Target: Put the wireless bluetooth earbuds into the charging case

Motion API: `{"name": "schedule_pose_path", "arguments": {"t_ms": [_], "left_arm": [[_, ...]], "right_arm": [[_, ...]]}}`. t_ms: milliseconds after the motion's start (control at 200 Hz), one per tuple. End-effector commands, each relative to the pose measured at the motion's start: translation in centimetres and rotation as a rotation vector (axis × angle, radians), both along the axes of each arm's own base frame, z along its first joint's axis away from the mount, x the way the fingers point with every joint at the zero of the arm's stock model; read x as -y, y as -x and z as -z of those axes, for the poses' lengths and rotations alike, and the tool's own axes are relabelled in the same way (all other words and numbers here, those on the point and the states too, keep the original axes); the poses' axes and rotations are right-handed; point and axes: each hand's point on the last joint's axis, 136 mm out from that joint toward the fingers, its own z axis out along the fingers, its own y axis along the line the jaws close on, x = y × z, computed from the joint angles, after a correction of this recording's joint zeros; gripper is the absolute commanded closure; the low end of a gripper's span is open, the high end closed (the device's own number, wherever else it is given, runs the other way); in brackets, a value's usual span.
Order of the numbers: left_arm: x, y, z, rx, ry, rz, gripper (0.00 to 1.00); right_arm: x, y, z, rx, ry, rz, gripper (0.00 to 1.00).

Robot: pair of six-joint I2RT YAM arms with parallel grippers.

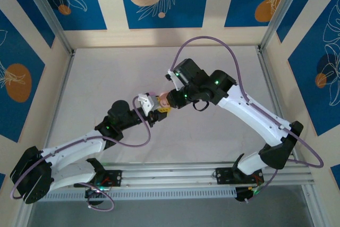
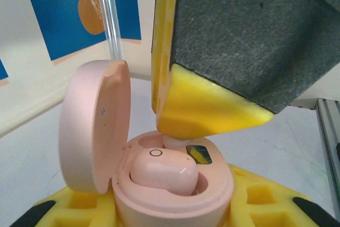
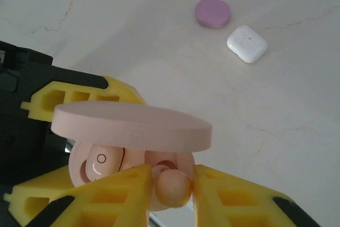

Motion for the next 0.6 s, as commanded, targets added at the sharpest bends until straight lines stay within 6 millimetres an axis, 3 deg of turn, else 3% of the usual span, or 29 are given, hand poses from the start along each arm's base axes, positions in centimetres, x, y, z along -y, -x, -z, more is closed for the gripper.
{"name": "schedule_pose_path", "arguments": {"t_ms": [0,595], "left_arm": [[0.4,0.2,-3.4,0.06,0.078,0.013,0.68],[0.4,0.3,-3.4,0.062,0.078,0.017,0.68]], "right_arm": [[-0.1,1.1,-0.1,-0.015,-0.015,-0.042,0.72],[0.2,1.2,-2.0,0.007,-0.1,-0.036,0.66]]}}
